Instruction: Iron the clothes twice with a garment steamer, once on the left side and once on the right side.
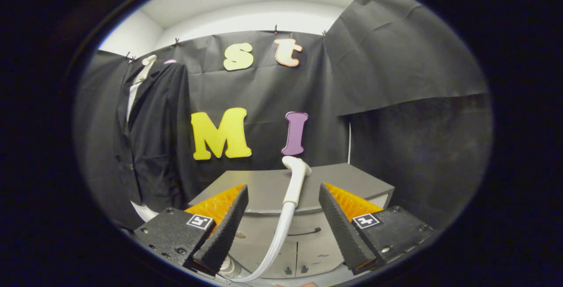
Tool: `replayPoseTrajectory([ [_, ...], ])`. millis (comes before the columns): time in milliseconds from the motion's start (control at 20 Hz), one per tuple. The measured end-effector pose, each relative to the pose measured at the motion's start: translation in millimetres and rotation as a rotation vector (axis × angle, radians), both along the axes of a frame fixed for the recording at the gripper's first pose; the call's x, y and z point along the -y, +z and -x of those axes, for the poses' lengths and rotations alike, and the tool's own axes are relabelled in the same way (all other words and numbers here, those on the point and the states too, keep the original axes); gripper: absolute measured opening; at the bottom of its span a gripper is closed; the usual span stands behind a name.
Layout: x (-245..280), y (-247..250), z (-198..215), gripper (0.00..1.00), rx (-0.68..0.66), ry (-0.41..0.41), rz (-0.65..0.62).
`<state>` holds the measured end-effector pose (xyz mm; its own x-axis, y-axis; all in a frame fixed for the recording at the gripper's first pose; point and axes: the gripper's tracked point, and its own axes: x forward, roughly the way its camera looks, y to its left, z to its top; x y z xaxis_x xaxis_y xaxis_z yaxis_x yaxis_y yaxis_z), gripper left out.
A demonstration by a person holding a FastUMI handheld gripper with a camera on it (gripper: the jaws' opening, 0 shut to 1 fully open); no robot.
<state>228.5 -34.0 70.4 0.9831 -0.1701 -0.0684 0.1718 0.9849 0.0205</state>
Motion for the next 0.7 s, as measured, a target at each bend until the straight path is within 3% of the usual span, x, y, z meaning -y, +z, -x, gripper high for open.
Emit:
replayPoseTrajectory([
  [450,43,-40,-104,1.00,-0.280,-0.007,-0.167],
  [700,61,-54,-147,0.98,-0.365,-0.055,-0.150],
])
